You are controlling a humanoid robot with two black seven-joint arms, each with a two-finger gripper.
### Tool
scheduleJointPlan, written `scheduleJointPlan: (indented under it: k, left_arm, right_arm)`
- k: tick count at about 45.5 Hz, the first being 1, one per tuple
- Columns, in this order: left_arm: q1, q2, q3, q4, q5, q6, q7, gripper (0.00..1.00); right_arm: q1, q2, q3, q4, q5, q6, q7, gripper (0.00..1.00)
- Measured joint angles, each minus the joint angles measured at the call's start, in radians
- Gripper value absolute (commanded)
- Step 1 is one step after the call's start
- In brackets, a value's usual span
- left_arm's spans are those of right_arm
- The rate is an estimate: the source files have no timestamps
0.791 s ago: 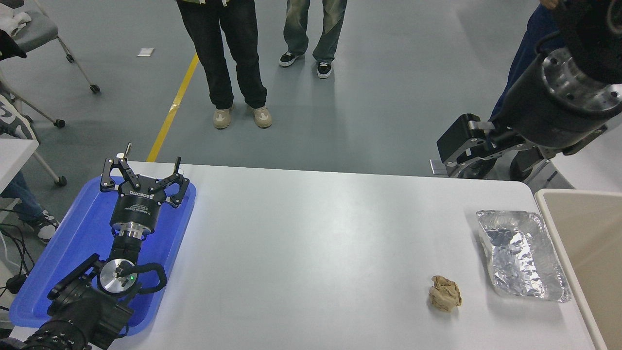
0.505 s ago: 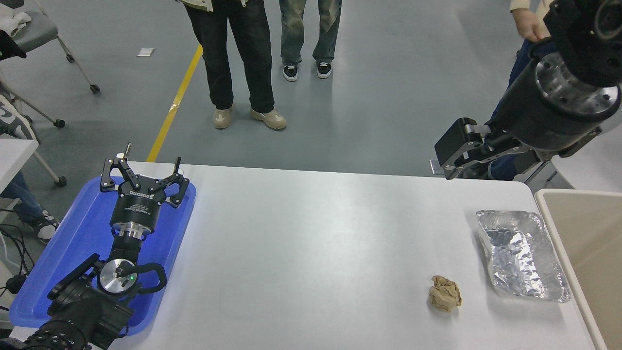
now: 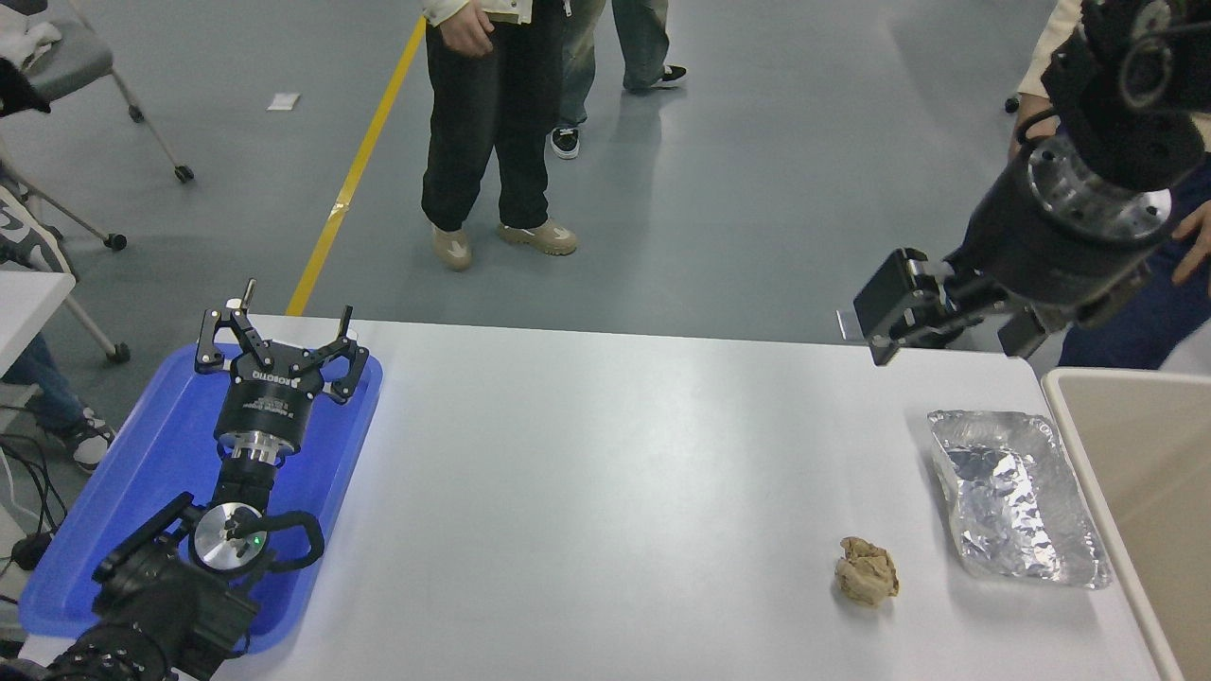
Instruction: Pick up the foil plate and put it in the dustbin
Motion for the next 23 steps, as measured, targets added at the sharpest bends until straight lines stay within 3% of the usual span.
scheduleJointPlan:
  k: [10, 23]
  left_arm:
    - [0.000, 0.000, 0.000, 0.000, -0.001, 0.000, 0.000, 1.00]
    - [0.000, 0.000, 0.000, 0.000, 0.000, 0.000, 0.001, 1.00]
  right_arm:
    - [-0.193, -0.219, 0.051, -0.104, -0.256, -0.013, 0.000, 1.00]
    - [-0.617, -0.499, 0.303, -0.349, -0.622, -0.088, 0.000, 1.00]
